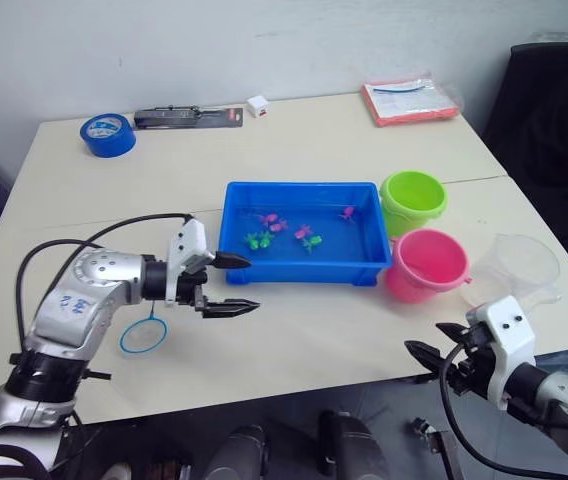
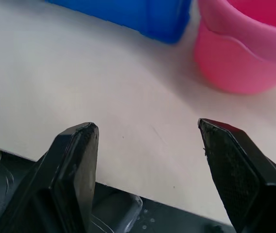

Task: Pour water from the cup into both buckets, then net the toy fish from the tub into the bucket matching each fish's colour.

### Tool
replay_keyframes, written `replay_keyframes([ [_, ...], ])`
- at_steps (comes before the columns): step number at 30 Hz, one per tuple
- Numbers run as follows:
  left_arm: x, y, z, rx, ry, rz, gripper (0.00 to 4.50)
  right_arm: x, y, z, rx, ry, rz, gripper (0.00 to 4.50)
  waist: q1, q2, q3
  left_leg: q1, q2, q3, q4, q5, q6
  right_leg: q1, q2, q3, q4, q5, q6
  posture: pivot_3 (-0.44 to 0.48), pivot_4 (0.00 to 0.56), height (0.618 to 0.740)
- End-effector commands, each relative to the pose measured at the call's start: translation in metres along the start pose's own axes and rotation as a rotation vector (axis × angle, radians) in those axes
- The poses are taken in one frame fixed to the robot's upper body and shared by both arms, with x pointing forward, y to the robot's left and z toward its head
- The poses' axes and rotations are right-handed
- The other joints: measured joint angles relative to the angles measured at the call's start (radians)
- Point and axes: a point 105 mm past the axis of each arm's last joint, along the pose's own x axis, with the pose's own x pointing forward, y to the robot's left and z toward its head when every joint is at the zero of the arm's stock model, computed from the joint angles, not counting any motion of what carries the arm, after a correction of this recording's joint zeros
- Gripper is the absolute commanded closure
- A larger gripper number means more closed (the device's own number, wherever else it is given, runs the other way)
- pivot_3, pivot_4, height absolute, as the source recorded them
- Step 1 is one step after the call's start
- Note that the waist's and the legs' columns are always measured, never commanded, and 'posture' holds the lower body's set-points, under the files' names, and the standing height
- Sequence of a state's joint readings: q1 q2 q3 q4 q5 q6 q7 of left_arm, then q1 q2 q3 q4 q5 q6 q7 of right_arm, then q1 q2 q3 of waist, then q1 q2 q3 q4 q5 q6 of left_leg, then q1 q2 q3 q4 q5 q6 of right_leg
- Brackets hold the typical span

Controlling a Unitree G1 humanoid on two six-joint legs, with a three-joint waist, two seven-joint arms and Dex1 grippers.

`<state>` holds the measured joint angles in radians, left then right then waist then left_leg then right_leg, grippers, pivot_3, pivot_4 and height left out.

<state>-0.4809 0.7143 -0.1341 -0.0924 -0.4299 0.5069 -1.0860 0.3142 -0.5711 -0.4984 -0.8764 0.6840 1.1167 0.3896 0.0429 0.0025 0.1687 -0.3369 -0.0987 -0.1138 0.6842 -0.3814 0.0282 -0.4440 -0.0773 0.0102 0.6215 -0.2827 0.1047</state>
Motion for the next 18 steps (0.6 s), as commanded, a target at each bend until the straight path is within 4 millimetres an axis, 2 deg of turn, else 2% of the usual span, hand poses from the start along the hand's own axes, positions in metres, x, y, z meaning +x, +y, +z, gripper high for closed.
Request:
replay_keyframes([
  [1,0.009,0.009,0.009,0.043,-0.008,-0.026,0.02,-0.008,-0.025,0.0,0.069,-0.021,-0.208,0.0,0.001,0.0,0.0,0.0,0.0,0.0,0.0,0.0,0.0,0.0,0.0,0.0,0.0,0.0,0.0,0.0,0.15,0.74],
  [3,0.016,0.013,0.012,0.043,-0.012,-0.032,0.02,-0.009,-0.035,-0.003,0.116,-0.024,-0.274,0.0,0.002,0.0,0.0,0.0,0.0,0.0,0.0,0.001,0.0,0.0,0.0,0.0,0.001,0.0,0.0,0.0,0.15,0.74],
  [8,0.024,0.014,0.015,0.013,0.0,-0.052,0.02,-0.022,-0.084,-0.017,0.287,-0.013,-0.585,0.0,-0.004,0.0,0.0,0.0,0.0,0.0,0.0,0.001,0.0,-0.001,0.0,0.0,0.001,0.0,0.0,0.0,0.15,0.74],
  [13,0.026,0.012,0.01,0.005,0.007,-0.056,0.02,-0.027,-0.102,-0.021,0.361,-0.005,-0.7,0.0,-0.017,0.0,0.0,0.0,0.0,0.0,-0.001,0.001,0.0,-0.001,0.0,0.001,0.005,0.0,0.0,0.0,0.15,0.74],
  [18,0.03,0.005,0.013,0.001,-0.005,-0.073,0.02,-0.021,-0.12,-0.014,0.446,-0.057,-0.775,0.0,-0.021,0.0,0.0,0.0,0.0,0.001,0.0,0.001,0.0,-0.001,0.0,0.002,0.005,0.0,0.0,0.0,0.15,0.74],
])
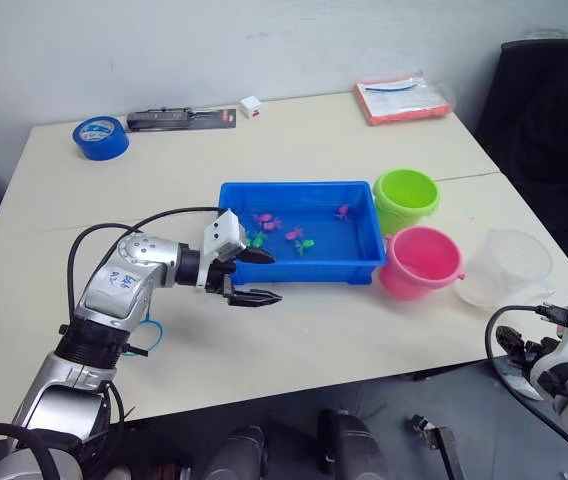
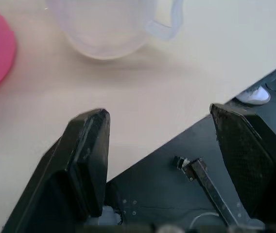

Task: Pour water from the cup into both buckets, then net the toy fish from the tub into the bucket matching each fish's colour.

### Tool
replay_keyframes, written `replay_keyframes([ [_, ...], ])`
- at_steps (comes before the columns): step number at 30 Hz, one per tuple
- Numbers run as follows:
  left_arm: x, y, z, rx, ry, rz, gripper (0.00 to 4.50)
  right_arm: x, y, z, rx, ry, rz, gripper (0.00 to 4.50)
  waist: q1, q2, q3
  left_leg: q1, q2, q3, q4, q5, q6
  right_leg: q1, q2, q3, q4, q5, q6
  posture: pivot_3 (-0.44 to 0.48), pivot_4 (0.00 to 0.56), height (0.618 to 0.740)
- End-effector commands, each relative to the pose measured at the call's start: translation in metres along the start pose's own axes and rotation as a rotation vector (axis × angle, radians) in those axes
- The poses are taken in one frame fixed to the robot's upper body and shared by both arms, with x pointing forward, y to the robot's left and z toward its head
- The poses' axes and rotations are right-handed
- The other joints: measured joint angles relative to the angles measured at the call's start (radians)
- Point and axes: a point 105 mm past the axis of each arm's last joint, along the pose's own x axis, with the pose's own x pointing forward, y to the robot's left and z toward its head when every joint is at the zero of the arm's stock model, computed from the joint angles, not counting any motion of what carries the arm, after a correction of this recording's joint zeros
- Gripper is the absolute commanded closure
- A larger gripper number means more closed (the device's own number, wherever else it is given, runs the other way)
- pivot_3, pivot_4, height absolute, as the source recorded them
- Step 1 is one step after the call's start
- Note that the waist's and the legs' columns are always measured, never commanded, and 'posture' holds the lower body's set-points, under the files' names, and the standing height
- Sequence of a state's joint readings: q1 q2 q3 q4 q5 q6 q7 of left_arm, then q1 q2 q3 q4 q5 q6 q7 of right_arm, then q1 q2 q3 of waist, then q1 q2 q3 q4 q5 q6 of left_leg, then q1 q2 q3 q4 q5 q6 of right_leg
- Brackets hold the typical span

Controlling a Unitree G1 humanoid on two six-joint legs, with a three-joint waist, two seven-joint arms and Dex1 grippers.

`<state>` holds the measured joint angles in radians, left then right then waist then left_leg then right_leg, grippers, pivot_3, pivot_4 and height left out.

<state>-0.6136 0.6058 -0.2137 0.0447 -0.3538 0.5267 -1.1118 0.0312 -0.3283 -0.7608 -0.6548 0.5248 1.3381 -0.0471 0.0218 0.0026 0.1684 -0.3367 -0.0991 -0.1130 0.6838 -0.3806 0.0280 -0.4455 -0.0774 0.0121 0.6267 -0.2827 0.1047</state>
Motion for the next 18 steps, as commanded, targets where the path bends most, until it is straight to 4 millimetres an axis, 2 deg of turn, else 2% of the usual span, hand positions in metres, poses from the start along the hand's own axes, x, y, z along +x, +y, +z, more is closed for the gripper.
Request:
replay_keyframes([
  [1,0.001,-0.009,0.009,0.021,-0.025,-0.029,0.02,0.007,-0.012,0.015,0.064,-0.051,-0.088,0.0,0.0,0.0,0.0,0.0,0.0,0.0,0.0,0.0,0.0,0.0,0.0,0.0,0.0,0.0,0.0,0.0,0.15,0.74],
  [10,-0.004,-0.011,0.012,0.012,-0.021,-0.008,0.02,0.025,-0.012,0.033,0.098,-0.096,-0.124,0.0,0.0,0.0,0.0,0.0,0.0,0.0,0.0,0.0,0.0,0.0,0.0,0.0,0.001,0.0,0.0,0.0,0.15,0.74],
  [18,-0.012,-0.011,0.01,0.01,-0.006,0.037,0.02,0.041,-0.011,0.041,0.109,-0.131,-0.148,0.0,-0.001,0.001,0.0,0.0,0.0,0.0,0.0,0.0,0.0,-0.001,0.0,0.0,0.001,0.0,0.0,0.0,0.15,0.74],
])
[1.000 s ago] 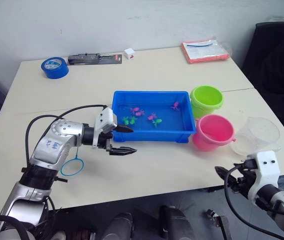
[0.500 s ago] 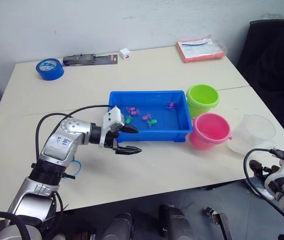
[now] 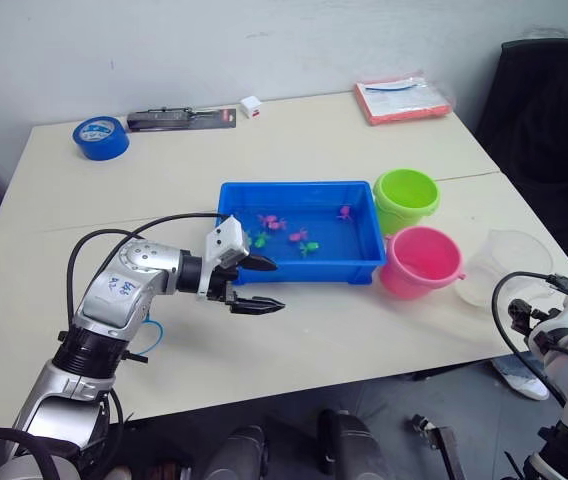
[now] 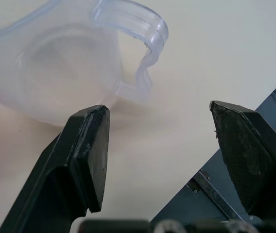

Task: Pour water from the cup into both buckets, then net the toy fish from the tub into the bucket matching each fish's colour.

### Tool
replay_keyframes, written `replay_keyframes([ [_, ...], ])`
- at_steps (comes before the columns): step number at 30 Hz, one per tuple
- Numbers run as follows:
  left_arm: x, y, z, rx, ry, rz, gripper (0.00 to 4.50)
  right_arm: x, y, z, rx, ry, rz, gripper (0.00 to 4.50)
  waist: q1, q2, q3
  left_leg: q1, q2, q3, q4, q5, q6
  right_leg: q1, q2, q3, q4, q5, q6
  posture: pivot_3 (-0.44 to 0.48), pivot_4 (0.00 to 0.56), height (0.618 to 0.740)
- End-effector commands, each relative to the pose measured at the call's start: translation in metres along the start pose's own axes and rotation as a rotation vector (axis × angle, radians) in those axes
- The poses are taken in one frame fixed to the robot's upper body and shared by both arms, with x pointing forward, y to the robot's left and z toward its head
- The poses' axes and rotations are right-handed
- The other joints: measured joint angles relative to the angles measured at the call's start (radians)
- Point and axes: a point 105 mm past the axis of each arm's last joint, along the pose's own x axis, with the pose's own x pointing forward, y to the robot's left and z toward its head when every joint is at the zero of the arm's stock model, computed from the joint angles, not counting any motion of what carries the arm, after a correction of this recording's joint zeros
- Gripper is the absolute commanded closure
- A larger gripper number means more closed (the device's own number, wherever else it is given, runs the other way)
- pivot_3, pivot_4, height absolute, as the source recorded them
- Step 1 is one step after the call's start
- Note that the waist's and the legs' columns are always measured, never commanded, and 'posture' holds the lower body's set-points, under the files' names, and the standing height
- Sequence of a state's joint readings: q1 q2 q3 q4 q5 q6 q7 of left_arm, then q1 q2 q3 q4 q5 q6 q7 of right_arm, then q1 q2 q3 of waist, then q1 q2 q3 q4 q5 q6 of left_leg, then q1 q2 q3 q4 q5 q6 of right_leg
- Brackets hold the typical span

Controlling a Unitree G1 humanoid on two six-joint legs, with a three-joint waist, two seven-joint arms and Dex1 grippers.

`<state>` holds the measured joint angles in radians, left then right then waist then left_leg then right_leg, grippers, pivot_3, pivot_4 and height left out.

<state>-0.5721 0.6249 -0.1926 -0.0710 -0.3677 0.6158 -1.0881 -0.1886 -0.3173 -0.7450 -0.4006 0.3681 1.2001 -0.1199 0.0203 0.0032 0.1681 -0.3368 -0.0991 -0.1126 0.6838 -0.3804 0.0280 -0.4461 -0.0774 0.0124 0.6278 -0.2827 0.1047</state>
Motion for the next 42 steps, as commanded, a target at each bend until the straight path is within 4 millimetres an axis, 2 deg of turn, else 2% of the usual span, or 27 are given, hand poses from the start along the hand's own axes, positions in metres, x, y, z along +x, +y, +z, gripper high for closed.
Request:
replay_keyframes([
  [1,-0.011,0.0,0.008,0.022,-0.018,0.037,0.02,0.006,0.0,0.014,0.01,-0.064,-0.023,0.0,-0.001,0.0,0.0,0.0,0.0,0.0,0.0,0.0,0.0,0.0,0.0,0.0,0.0,0.0,0.0,0.0,0.15,0.74],
  [8,-0.017,-0.001,0.007,0.011,-0.012,0.068,0.02,0.018,0.0,0.029,0.028,-0.138,-0.057,0.0,-0.01,0.0,0.0,0.0,0.0,0.001,0.0,0.0,0.0,0.0,0.0,0.001,0.0,0.0,0.0,0.0,0.15,0.74],
  [15,-0.019,-0.003,0.006,0.005,-0.01,0.082,0.02,0.021,0.002,0.041,0.063,-0.202,-0.058,0.0,-0.021,0.001,0.0,0.0,0.0,0.001,0.0,0.0,0.0,0.0,0.0,0.001,0.0,0.0,0.0,0.0,0.15,0.74],
  [25,-0.019,-0.004,0.005,0.003,-0.011,0.089,0.02,0.024,-0.002,0.042,0.108,-0.231,-0.063,0.0,-0.021,0.001,0.0,0.0,0.0,0.001,0.0,0.0,0.0,0.0,0.0,0.001,0.0,0.0,0.0,0.0,0.15,0.74],
  [40,-0.023,-0.005,0.005,-0.004,-0.008,0.103,0.02,0.041,0.012,0.05,0.108,-0.304,-0.05,0.0,-0.024,0.001,0.0,0.0,0.0,0.001,0.0,0.0,0.0,-0.001,0.0,0.001,0.0,0.0,0.0,0.0,0.15,0.74],
  [42,-0.023,-0.005,0.004,-0.005,-0.008,0.107,0.0,0.042,0.014,0.051,0.097,-0.315,-0.048,0.5,-0.025,0.001,0.0,0.0,0.0,0.001,0.0,0.0,0.0,-0.001,0.0,0.001,0.0,0.0,0.0,0.0,0.15,0.74],
])
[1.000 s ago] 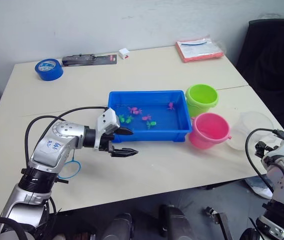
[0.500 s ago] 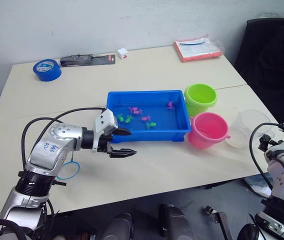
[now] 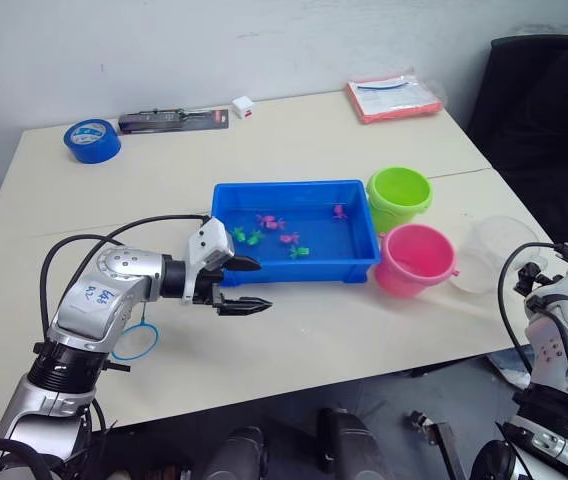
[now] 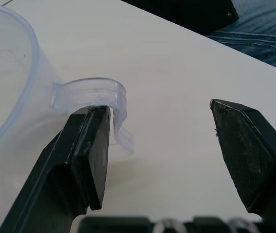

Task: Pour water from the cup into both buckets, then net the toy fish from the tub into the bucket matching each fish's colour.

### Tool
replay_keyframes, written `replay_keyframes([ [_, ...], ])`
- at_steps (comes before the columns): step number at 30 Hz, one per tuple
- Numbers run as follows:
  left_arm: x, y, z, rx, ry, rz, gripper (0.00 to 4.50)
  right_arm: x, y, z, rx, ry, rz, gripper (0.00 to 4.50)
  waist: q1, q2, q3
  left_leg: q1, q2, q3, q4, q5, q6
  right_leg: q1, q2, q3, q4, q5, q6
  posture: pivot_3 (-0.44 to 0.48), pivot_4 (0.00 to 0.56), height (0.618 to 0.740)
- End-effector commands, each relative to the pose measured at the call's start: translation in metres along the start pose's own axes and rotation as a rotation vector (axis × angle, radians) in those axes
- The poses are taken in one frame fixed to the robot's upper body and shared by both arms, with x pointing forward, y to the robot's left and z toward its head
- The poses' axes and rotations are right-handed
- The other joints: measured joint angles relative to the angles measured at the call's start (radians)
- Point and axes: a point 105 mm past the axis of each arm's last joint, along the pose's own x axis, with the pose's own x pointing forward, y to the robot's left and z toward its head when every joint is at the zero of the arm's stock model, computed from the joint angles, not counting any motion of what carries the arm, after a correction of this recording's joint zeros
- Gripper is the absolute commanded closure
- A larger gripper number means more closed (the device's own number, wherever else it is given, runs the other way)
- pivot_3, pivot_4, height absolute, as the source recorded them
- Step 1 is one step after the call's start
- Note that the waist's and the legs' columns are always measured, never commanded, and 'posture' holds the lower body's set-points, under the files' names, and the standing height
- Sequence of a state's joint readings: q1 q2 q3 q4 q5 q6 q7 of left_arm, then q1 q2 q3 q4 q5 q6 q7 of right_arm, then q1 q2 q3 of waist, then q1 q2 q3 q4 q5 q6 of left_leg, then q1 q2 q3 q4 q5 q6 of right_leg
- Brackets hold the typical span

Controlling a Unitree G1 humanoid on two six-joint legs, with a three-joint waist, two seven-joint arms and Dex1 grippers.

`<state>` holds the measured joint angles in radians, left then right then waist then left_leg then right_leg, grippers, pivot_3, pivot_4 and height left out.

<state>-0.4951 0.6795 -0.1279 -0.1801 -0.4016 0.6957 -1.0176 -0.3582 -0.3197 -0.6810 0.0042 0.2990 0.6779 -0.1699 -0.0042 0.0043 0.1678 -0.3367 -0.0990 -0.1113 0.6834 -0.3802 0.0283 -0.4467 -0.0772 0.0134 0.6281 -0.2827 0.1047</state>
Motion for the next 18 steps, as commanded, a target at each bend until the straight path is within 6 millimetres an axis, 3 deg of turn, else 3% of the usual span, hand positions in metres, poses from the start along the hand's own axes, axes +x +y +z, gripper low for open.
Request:
replay_keyframes([
  [1,-0.007,-0.001,0.009,0.032,-0.025,0.017,0.0,0.001,0.003,0.018,-0.015,-0.081,0.002,0.77,0.0,0.0,0.0,0.0,0.0,0.0,0.0,0.0,0.0,0.0,0.0,0.0,0.0,0.0,0.0,0.0,0.15,0.74],
  [7,-0.009,-0.002,0.008,0.027,-0.024,0.025,0.0,0.0,0.006,0.017,-0.015,-0.09,0.012,3.77,0.0,0.001,0.0,0.0,0.0,0.0,0.0,0.0,0.0,0.0,0.0,0.0,0.0,0.0,0.0,0.0,0.15,0.74],
  [18,-0.009,-0.002,0.008,0.023,-0.027,0.023,0.0,-0.012,0.001,0.024,-0.019,-0.128,0.033,3.82,0.005,0.0,0.0,0.0,0.0,-0.002,0.001,0.0,0.0,0.001,0.0,-0.001,0.0,0.0,0.0,0.0,0.15,0.74],
])
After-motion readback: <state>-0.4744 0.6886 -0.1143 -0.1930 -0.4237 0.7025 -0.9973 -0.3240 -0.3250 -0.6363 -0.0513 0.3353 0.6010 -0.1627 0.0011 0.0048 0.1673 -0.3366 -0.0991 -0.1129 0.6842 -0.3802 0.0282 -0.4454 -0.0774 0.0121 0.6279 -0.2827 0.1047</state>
